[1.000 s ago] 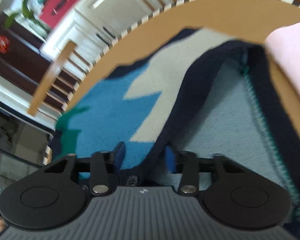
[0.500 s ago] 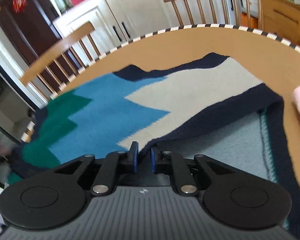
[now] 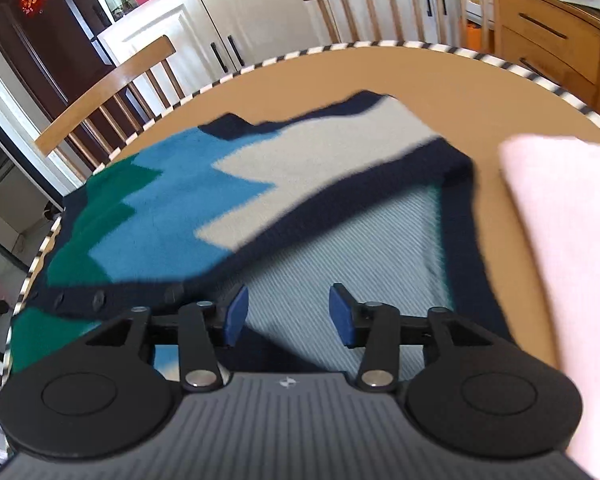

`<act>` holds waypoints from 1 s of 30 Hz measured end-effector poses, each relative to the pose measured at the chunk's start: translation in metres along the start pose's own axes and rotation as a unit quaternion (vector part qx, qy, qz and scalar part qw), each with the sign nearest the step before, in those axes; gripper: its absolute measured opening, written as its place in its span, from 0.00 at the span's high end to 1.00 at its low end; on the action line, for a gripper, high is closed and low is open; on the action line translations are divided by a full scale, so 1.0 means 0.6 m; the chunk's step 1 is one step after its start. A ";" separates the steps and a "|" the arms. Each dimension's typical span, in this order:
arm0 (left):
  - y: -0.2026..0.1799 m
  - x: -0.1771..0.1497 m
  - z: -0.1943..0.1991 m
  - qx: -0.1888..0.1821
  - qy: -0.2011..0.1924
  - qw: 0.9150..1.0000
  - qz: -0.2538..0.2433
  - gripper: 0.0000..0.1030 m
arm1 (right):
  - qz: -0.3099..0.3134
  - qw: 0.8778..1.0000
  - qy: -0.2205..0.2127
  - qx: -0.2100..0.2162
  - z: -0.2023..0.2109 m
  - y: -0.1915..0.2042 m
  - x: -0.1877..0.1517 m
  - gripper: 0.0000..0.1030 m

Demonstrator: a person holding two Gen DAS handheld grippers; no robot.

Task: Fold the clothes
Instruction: 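Pull the hem with both grippers to smooth the cardigan flat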

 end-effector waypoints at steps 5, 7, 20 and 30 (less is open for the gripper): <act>0.030 -0.075 0.048 -0.039 0.012 0.997 0.060 0.46 | 0.007 1.000 0.029 -0.008 0.058 -0.016 -0.066 0.50; 0.023 -0.099 0.063 -0.053 0.013 0.996 0.064 0.49 | -0.002 0.999 0.040 -0.005 0.071 -0.017 -0.090 0.49; -0.026 -0.179 0.076 -0.004 0.038 0.998 -0.055 0.63 | 0.015 0.999 0.046 0.012 0.106 0.015 -0.131 0.44; -0.058 -0.207 0.140 0.058 -0.036 0.981 -0.181 0.96 | 0.020 0.998 0.057 -0.020 0.096 -0.001 -0.163 0.43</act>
Point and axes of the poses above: each gripper's, at about its wrist camera, not at the fingertips, and z roughly against the way its jaws point, y to its left, x to its top, the point moved 8 cm from there along -z, roughly the way its jaws point, and after that the axes turned 4 degrees about x, right-handed, at the moved point
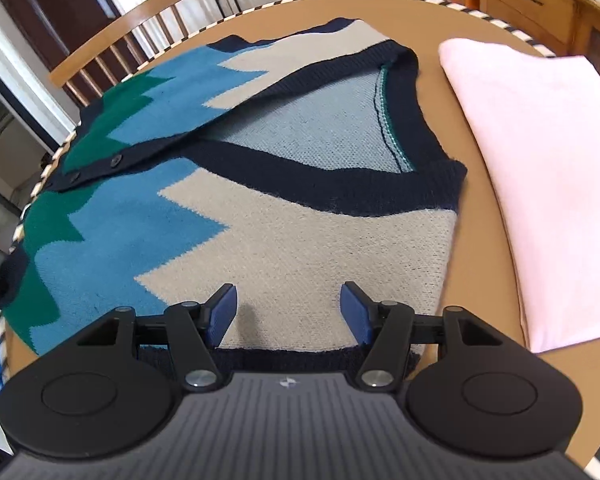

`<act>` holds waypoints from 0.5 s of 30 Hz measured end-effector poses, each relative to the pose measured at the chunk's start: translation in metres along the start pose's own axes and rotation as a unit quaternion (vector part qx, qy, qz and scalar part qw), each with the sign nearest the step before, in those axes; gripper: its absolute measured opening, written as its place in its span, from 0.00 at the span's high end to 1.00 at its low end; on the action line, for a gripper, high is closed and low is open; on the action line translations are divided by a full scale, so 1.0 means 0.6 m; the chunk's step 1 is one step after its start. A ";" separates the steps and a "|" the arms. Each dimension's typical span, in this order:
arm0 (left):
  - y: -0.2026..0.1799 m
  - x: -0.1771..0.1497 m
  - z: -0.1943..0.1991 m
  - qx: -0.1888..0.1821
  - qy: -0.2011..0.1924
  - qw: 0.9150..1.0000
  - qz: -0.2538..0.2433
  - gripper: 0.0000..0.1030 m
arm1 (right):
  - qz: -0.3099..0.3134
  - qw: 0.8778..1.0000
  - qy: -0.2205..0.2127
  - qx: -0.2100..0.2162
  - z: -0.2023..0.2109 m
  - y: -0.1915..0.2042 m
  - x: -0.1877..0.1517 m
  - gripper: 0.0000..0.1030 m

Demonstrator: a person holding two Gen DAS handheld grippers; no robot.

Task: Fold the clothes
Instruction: 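Pull the hem with both grippers to smooth the cardigan flat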

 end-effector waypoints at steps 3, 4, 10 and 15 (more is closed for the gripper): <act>0.044 -0.047 0.013 0.011 0.037 0.995 0.087 0.95 | 0.009 1.000 -0.004 -0.002 -0.001 0.002 -0.004 0.41; 0.049 -0.060 0.011 0.006 0.048 0.993 0.108 0.95 | 0.010 1.000 -0.007 -0.001 -0.001 0.003 -0.004 0.39; 0.062 -0.034 0.033 -0.016 0.024 0.983 0.180 0.73 | 0.003 1.000 -0.018 -0.003 0.041 -0.009 0.007 0.42; 0.100 -0.047 0.080 -0.045 0.025 0.957 0.287 0.63 | -0.076 0.996 -0.044 -0.034 0.110 -0.092 -0.021 0.42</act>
Point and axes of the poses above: each gripper's, at about its wrist camera, not at the fingertips, and z roughly against the way its jaws point, y to its left, x to its top, the point moved 8 cm from there along -z, roughly the way its jaws point, and after that the axes turned 4 degrees about x, right-handed, at the moved point
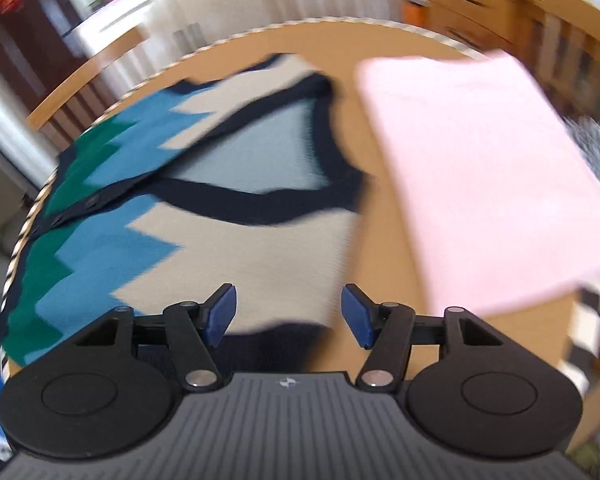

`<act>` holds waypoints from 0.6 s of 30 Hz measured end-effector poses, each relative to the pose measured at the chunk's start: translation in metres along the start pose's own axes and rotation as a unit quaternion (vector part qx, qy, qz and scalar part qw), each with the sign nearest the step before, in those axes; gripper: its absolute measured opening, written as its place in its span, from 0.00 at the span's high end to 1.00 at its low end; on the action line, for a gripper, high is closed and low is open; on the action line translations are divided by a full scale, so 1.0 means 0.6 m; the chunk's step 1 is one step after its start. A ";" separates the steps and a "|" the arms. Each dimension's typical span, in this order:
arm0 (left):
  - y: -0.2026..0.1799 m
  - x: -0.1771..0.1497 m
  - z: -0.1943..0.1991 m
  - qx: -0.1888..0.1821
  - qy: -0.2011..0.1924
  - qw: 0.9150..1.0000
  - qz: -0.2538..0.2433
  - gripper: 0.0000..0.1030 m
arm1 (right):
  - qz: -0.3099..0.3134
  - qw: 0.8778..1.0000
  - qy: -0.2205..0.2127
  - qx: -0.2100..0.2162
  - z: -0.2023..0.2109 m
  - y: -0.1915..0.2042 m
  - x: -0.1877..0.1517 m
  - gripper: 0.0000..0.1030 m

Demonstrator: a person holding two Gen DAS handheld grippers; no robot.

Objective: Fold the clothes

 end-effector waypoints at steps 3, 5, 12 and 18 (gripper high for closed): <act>0.017 -0.031 0.005 -0.028 0.030 0.994 0.106 0.63 | -0.078 0.997 -0.006 0.000 0.011 -0.046 -0.031 0.42; 0.021 -0.054 0.002 -0.046 0.049 0.983 0.172 0.63 | -0.124 0.992 -0.005 0.025 0.009 -0.055 -0.052 0.42; 0.020 -0.090 -0.012 -0.077 0.068 0.958 0.267 0.62 | -0.231 0.967 -0.008 0.105 -0.003 -0.051 -0.078 0.42; 0.042 -0.080 -0.039 -0.079 0.044 0.945 0.315 0.61 | -0.289 0.946 -0.007 0.145 -0.022 -0.048 -0.071 0.42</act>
Point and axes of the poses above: each gripper's, at about its wrist camera, not at the fingertips, and z roughly against the way its jaws point, y to its left, x to its top, the point moved 8 cm from there along -z, roughly the way its jaws point, and after that the axes turned 4 degrees about x, right-handed, at the moved point
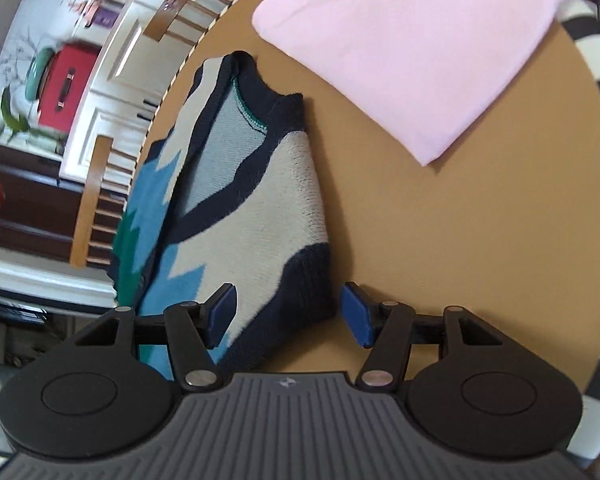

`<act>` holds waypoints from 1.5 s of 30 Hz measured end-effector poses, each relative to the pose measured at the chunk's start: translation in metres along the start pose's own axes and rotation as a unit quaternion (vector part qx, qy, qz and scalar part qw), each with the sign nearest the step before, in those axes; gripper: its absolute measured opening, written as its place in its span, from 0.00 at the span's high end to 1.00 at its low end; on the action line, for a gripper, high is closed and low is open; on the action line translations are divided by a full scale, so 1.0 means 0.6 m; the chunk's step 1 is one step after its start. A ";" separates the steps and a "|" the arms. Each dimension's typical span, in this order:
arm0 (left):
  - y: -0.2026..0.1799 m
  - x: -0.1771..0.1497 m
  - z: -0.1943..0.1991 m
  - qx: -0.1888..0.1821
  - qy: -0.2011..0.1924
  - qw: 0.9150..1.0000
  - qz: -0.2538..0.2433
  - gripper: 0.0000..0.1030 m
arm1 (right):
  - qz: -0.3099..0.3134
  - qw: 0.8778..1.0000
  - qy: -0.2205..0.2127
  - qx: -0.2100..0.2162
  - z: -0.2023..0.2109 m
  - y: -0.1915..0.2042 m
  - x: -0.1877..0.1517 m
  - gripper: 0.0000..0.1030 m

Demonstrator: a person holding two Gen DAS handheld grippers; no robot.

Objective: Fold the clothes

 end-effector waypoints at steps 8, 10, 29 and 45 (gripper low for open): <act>-0.006 0.013 -0.029 -0.033 0.004 0.999 0.018 0.60 | -0.053 0.997 -0.002 0.049 -0.027 -0.001 -0.005 0.43; 0.001 0.009 -0.024 -0.036 0.009 0.999 0.026 0.59 | -0.071 0.996 -0.005 0.051 -0.021 -0.009 -0.009 0.43; -0.022 0.003 -0.031 -0.060 -0.016 0.998 0.017 0.95 | -0.005 0.999 -0.034 0.032 -0.008 0.016 0.005 0.90; -0.190 0.047 0.101 -0.125 0.025 0.992 0.022 0.94 | -0.051 0.994 -0.027 0.090 0.128 0.148 0.055 0.90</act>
Point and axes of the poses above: each gripper's, at about its wrist camera, not at the fingertips, and z roughly against the way its jaws point, y to its left, x to its top, the point moved 8 cm from there along -z, roughly the way its jaws point, and after that the axes turned 4 degrees about x, right-handed, at the moved point
